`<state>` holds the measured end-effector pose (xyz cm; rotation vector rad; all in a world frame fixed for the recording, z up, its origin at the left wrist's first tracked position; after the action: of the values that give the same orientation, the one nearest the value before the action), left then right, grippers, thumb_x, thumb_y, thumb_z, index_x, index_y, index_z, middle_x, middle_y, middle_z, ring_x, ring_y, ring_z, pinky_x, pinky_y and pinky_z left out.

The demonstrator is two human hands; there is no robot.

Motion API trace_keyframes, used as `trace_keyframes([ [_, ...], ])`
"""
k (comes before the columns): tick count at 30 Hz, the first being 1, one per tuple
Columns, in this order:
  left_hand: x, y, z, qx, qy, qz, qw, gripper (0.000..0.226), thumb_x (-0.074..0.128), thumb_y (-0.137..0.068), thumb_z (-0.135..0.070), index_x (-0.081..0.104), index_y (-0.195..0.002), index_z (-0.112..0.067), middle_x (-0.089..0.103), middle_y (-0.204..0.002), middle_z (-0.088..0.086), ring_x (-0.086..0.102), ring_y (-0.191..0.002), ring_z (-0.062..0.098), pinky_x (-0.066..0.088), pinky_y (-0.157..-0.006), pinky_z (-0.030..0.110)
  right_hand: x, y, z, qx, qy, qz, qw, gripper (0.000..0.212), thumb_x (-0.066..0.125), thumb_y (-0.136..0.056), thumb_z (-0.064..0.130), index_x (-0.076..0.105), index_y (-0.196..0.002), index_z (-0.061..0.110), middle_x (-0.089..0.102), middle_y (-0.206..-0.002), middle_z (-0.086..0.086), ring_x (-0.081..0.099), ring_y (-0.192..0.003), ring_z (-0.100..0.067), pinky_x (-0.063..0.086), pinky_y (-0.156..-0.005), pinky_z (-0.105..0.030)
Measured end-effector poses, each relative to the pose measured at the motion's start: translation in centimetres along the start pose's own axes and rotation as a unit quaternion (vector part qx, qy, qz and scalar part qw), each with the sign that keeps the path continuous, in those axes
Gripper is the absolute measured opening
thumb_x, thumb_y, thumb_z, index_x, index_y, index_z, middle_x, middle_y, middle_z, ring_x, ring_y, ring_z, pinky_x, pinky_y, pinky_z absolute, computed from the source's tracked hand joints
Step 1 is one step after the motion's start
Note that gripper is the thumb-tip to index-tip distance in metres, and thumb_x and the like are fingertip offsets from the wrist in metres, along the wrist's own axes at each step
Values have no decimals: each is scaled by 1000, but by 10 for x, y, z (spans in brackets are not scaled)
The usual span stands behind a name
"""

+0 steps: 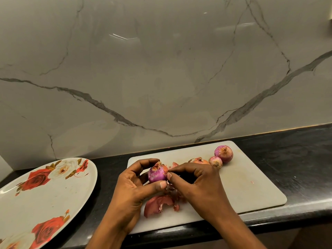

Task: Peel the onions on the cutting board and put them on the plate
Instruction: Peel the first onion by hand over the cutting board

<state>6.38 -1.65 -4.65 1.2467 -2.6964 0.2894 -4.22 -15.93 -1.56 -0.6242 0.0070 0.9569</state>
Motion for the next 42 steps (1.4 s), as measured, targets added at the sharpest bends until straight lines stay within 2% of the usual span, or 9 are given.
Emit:
trace_keyframes([
  [9,-1,-1,2,2,-13,-1,1000,65,85,-62,11,72,-123,-8,75,-122,11,73,-115,35,65,-83,42,2,-1,-7,12,45,-5,999,6,77,-93,25,82,-94,27,74,-80,18,72,-81,-3,53,-67,-12],
  [12,-3,-1,1,5,-18,-5,1000,65,86,-62,11,73,-122,-9,75,-123,10,73,-115,33,65,-83,43,2,-1,-8,17,39,-4,999,7,77,-93,26,83,-98,27,76,-83,18,72,-84,0,56,-70,-13],
  [16,-2,-2,2,4,-29,-5,1000,65,86,-61,11,73,-121,-9,75,-124,11,73,-116,33,65,-86,47,4,1,-5,20,5,11,1000,21,79,-91,28,81,-112,28,78,-100,19,72,-95,6,60,-80,-15],
  [21,-3,-2,2,6,-40,-12,999,61,88,-61,8,77,-116,-15,75,-124,11,73,-115,35,63,-88,51,3,0,-5,12,29,10,999,15,77,-94,25,83,-108,26,78,-95,19,72,-92,4,57,-77,-11],
  [23,-3,-2,2,5,-39,-12,999,62,89,-59,7,76,-116,-14,75,-123,10,73,-114,34,64,-86,48,3,0,-5,14,36,11,999,14,76,-95,24,82,-107,26,78,-93,18,72,-91,4,57,-76,-10],
  [30,-4,-2,3,4,-44,-19,999,60,90,-60,7,78,-114,-17,74,-123,9,73,-115,33,64,-86,49,2,2,-9,33,17,-6,999,11,76,-94,26,80,-104,27,76,-91,20,73,-89,4,60,-74,-15],
  [34,-2,-2,2,3,-39,-15,999,62,91,-56,2,77,-114,-15,75,-122,9,73,-115,33,65,-85,49,6,2,-6,31,4,13,999,24,80,-90,33,79,-113,30,77,-103,19,73,-95,6,62,-79,-18],
  [42,-4,-2,3,4,-52,-17,998,60,90,-58,8,78,-113,-16,75,-123,8,73,-116,33,64,-86,48,1,1,-3,0,50,-9,999,16,77,-93,26,82,-109,28,78,-97,20,72,-93,7,57,-79,-10],
])
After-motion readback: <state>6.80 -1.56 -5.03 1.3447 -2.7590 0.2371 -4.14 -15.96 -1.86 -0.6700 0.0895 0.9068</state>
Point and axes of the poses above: each hand's wrist, its own y-axis away from the middle knuckle, its own x-axis out of the palm, z = x × y, the point moved 9 cm from there along -y, towards the middle knuckle
